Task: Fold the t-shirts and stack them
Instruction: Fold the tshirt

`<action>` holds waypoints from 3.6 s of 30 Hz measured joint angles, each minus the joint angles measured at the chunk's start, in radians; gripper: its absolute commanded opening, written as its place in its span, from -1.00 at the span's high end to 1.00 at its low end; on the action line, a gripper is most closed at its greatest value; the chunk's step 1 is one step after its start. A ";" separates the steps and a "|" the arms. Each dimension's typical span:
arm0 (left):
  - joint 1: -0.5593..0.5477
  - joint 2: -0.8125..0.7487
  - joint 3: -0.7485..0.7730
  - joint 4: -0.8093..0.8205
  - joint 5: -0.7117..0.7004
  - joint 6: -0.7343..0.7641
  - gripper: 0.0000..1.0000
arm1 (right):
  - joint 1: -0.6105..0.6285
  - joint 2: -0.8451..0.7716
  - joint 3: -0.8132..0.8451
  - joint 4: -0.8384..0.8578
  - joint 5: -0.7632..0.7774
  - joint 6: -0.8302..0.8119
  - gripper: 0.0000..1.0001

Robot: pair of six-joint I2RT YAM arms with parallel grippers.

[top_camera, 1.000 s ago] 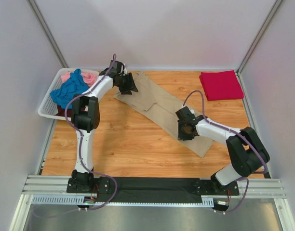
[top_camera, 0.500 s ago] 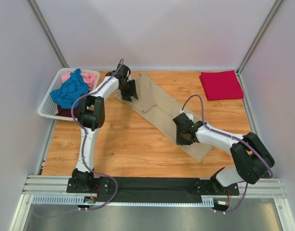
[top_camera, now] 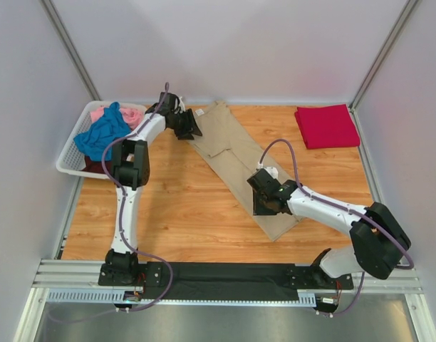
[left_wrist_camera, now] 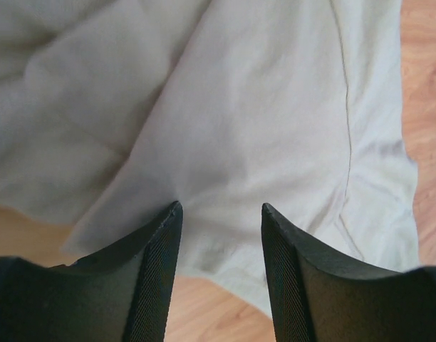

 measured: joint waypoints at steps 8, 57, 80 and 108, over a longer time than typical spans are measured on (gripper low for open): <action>0.001 -0.270 -0.371 0.124 0.072 -0.019 -0.10 | 0.000 -0.047 0.002 -0.072 0.039 -0.037 0.32; -0.706 -0.380 -0.632 0.018 -0.204 -0.235 0.45 | -0.051 -0.698 0.213 -0.446 0.217 -0.035 0.39; -0.707 -0.732 -1.023 -0.036 -0.294 -0.233 0.34 | -0.053 -0.580 0.014 -0.379 0.126 -0.029 0.38; -0.767 -0.900 -0.922 0.203 -0.222 -0.313 1.00 | -0.053 -0.822 0.021 -0.426 0.048 0.054 0.39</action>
